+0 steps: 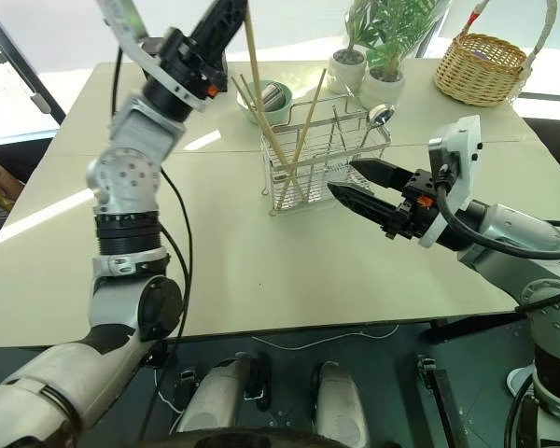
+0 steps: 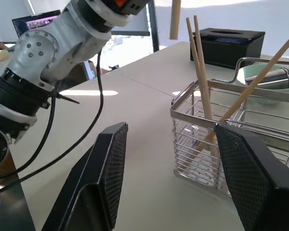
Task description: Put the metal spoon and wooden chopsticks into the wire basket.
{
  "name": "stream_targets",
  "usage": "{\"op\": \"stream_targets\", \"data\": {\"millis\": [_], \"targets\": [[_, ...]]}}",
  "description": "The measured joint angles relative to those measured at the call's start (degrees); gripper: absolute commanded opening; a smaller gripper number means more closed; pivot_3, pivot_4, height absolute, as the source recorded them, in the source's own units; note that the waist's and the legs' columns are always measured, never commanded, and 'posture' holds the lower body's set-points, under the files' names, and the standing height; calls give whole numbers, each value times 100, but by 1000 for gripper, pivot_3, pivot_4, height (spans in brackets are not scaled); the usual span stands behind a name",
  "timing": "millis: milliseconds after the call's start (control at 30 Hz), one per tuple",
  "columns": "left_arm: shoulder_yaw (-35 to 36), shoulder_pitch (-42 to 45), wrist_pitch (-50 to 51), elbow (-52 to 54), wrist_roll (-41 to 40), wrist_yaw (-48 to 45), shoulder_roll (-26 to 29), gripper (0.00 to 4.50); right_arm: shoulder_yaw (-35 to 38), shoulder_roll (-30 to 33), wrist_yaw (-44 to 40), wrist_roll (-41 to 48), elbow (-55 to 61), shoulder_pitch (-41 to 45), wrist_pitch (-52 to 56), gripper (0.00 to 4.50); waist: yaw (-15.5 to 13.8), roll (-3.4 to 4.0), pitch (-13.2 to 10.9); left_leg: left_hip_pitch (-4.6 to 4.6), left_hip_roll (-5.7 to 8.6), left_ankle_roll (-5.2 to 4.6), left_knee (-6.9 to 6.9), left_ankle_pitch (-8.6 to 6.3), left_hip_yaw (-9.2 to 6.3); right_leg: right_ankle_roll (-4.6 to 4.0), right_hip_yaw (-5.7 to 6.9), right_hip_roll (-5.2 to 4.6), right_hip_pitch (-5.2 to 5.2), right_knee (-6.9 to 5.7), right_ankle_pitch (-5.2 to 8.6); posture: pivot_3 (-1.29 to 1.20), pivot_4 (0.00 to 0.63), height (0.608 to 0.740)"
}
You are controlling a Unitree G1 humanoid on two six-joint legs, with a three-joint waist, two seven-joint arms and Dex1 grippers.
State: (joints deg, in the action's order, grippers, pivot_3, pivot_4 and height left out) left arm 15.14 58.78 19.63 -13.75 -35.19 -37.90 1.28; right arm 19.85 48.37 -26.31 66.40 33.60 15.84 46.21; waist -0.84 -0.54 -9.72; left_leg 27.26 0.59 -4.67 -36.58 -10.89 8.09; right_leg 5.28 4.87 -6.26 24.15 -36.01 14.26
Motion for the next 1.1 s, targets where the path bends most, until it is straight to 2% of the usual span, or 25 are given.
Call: {"op": "stream_targets", "data": {"millis": [133, 400, 1000, 1100], "targets": [[-465, -227, -815, -392, 511, -76, -271, 53, 197, 35, -11, -41, 15, -201, -33, 2962, -6, 0, 0, 1, 0, -7, -3, -4, 0, 0, 3, 0, -1, 1, 0, 0, 150, 740], [-960, -703, -1672, -776, 1165, -23, -385, 53, 602, 401, -147, 164, 92, -516, 93, 2962, 8, 1, 0, 2, -1, -45, -8, -27, 0, 0, 3, -1, 3, -2, 0, 0, 150, 740], [-1247, -1149, -2153, -857, 1680, 371, -406, 53, 744, 727, -390, 471, 95, -687, 308, 2962, 4, 1, 0, 8, -2, -83, -50, -51, -1, 8, 7, -9, -14, 1, -4, 0, 150, 740], [-1282, -1212, -2155, -854, 1701, 364, -407, 1124, 744, 735, -420, 471, 92, -697, 345, 2962, 7, 1, 0, 8, -2, -83, -50, -51, -1, 8, 7, -9, -13, 1, -4, 0, 150, 740]]}}
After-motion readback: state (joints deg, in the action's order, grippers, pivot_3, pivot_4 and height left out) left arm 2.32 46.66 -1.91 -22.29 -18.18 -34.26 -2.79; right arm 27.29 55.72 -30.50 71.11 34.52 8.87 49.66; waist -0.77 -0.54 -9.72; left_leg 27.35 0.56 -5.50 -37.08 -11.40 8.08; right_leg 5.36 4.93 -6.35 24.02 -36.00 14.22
